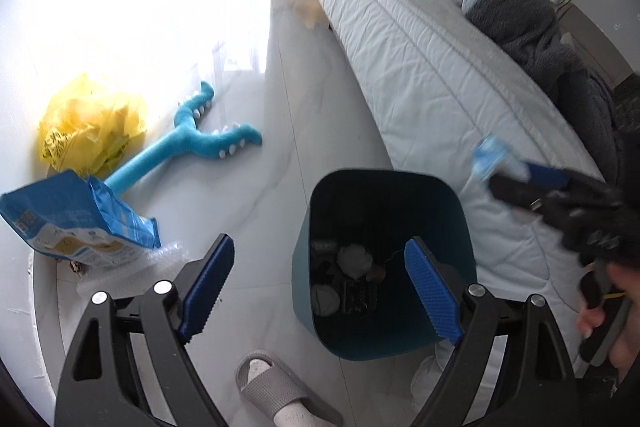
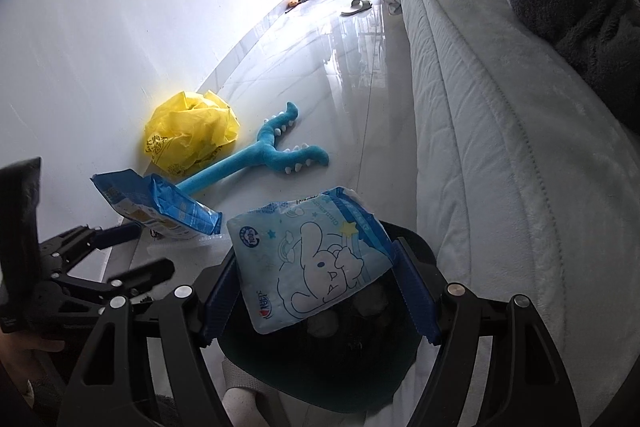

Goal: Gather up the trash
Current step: 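Open the left gripper to drop the bubble wrap while the right gripper releases the tissue packet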

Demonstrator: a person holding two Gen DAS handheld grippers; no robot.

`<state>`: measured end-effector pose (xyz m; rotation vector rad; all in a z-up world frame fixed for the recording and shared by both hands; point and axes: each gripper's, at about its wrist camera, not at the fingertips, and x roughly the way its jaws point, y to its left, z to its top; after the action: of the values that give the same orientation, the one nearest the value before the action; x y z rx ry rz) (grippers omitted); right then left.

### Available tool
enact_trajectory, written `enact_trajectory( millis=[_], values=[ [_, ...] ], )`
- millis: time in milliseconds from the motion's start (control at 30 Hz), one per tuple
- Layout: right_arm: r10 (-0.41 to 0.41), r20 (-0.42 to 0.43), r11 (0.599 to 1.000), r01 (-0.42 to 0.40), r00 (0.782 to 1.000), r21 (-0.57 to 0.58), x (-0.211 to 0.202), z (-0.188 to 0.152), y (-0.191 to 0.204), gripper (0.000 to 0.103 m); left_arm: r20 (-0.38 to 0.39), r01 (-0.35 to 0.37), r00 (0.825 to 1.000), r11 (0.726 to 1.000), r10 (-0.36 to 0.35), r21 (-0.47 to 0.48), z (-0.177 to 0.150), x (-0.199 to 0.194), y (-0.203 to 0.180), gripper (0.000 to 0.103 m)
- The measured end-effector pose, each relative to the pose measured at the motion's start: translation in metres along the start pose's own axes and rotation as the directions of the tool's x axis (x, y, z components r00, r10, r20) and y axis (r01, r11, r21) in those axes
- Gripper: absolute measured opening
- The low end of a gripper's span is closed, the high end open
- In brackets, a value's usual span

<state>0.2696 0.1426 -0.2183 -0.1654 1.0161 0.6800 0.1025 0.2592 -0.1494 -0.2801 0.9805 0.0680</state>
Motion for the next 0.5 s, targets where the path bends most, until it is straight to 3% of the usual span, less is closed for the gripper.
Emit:
enact_trajectory(
  millis=[133,367,500],
  values=[
    [-0.015,-0.045,1.000,0.015,0.999,-0.005,0.018,-0.006,0.002,0.074,0.088,0.001,0.996,1.000,-0.002,0.011,0.010,-0.021,-0.005,0.089],
    [-0.064,-0.112,0.997,0.059,0.992,-0.042,0.038,-0.023,0.002,0.075,0.238,0.022,0.971,0.999,-0.015,-0.028,0.031,-0.060,-0.014,0.089],
    [-0.068,-0.145,0.997,0.060,0.987,-0.056,0.045,-0.031,0.005,0.082,0.289,0.015,0.957,0.999,-0.006,-0.031,0.038,-0.076,-0.023,0.089]
  ],
)
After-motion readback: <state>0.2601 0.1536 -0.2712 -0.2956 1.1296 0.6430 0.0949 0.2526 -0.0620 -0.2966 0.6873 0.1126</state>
